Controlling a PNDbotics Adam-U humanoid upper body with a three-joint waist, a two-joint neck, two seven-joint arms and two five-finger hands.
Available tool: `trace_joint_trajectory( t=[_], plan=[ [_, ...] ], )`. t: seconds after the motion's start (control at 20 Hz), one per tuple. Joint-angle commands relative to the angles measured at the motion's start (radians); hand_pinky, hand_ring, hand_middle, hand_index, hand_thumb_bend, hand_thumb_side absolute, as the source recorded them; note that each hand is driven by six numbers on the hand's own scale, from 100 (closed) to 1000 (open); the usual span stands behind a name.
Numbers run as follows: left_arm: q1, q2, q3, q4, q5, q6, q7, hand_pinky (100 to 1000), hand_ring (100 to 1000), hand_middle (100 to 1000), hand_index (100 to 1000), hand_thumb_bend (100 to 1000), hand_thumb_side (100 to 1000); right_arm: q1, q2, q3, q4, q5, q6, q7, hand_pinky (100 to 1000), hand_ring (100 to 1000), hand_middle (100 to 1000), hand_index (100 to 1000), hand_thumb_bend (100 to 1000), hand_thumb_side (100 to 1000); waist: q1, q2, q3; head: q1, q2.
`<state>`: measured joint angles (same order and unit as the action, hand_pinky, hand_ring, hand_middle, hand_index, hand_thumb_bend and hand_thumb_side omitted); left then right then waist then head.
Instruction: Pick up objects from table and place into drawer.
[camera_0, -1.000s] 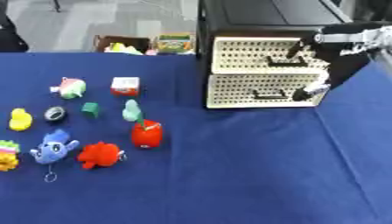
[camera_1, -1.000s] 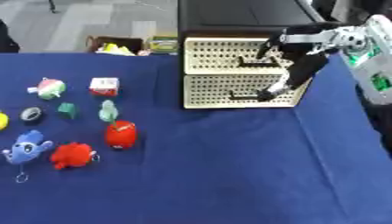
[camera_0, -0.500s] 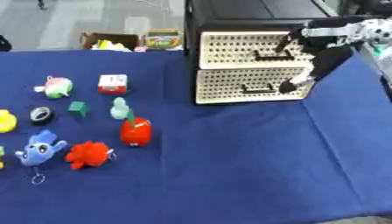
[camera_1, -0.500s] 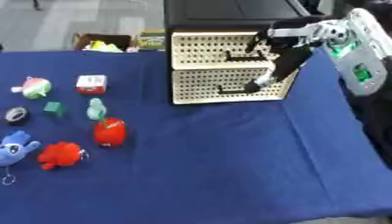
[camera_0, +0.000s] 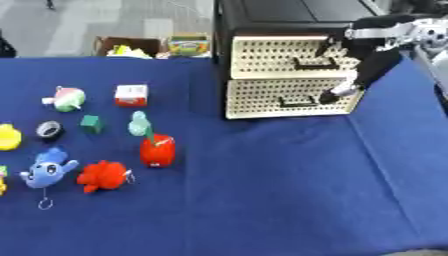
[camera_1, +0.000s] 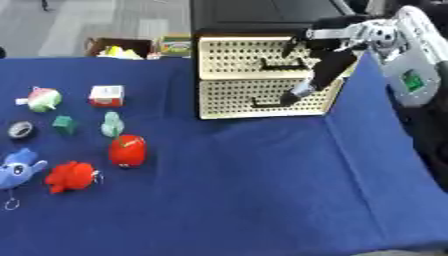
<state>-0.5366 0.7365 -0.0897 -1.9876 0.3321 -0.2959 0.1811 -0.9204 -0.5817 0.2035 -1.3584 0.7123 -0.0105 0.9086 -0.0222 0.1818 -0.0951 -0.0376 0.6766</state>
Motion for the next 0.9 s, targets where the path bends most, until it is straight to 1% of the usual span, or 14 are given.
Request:
trace_joint_trajectory(
  t=[0.05,0.5,0.9],
  plan=[
    [-0.008,0.012,0.004,-0.012,-0.002,0.0,-0.002,629,838,692,817,100,744,-0.028,-0.011,0.001,0.009,0.012,0.002,-0.002,100,157,100,883,691,505,0.003,-0.012,0.001,0.001,-0.013],
    [-0.005,0.007,0.003,-0.012,-0.006,-0.001,-0.001,630,840,692,816,100,746,-0.052,0.016,0.036,0.087,0.007,0.001,-0.002,100,162,100,884,687,494,0.007,-0.008,0.009,-0.004,-0.022],
    [-0.003,0.002,0.001,-0.012,-0.008,0.0,-0.002,630,842,690,815,100,751,-0.072,0.038,0.039,0.129,0.04,0.018,-0.002,100,161,100,882,685,497,0.009,-0.004,0.013,-0.007,-0.031]
  ],
)
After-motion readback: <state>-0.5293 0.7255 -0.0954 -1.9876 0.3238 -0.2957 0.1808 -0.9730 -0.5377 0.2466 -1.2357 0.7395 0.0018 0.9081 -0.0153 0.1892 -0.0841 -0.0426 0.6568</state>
